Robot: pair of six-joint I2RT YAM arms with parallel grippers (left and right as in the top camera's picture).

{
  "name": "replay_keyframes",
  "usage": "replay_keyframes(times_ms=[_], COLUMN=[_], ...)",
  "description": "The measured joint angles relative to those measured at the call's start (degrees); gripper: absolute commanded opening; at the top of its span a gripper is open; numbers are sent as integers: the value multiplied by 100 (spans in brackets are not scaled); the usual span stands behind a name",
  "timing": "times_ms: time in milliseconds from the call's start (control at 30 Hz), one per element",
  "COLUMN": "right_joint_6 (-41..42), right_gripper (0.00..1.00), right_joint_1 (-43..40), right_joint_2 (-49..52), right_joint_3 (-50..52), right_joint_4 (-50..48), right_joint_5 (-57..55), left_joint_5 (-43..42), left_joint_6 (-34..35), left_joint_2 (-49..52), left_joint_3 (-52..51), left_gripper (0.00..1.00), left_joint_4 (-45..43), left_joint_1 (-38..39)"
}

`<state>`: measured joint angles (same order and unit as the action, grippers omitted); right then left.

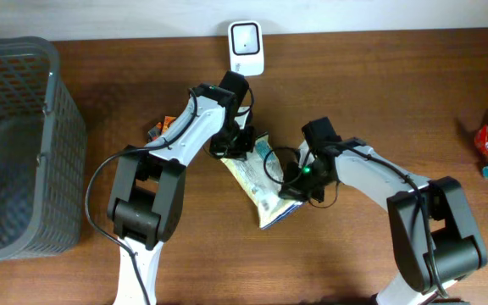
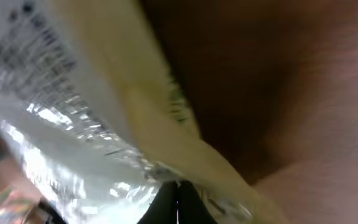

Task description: Scan the item barcode

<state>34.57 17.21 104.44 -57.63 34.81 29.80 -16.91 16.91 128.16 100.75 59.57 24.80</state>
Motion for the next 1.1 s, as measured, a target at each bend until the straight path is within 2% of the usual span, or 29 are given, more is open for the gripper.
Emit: replay_keyframes(times_ms=[200,300,433,567,700,933,967,1033,1100], right_joint_6=[-468,-678,-763,-752,-549,-444,-439,-463,-551], right_gripper=[4,5,4,4,5,4,4,4,11], right_joint_1=[-494,-555,-549,-352,-114,-131,-129,-157,-236], right_joint_2=[2,2,9,42,173,173,173,173,190], right_joint_3=[-553,-1292,-1646,-1246,-774,-595,-595,-599,-772], right_joint_4=[-343,374,1130,654,234,455,503,612,782], right_joint_5=[-890,-1073,-363,85,203,-946,-1169,-1891,-2485], left_joint_5=[282,365,341,210,212,1228,1257,1853,2258], left_joint_6=[138,328,254,190,166,584,597,787,925], left_joint_2=[35,74,-98,-352,-354,-345,-345,-339,-238], left_joint_3=[26,26,28,35,20,-776,-787,-894,-789], left_gripper=[0,0,0,0,0,0,0,0,0], left_joint_4=[1429,1843,1716,1519,881,118,114,273,706], left_joint_1=[20,33,33,55,83,90,90,85,2])
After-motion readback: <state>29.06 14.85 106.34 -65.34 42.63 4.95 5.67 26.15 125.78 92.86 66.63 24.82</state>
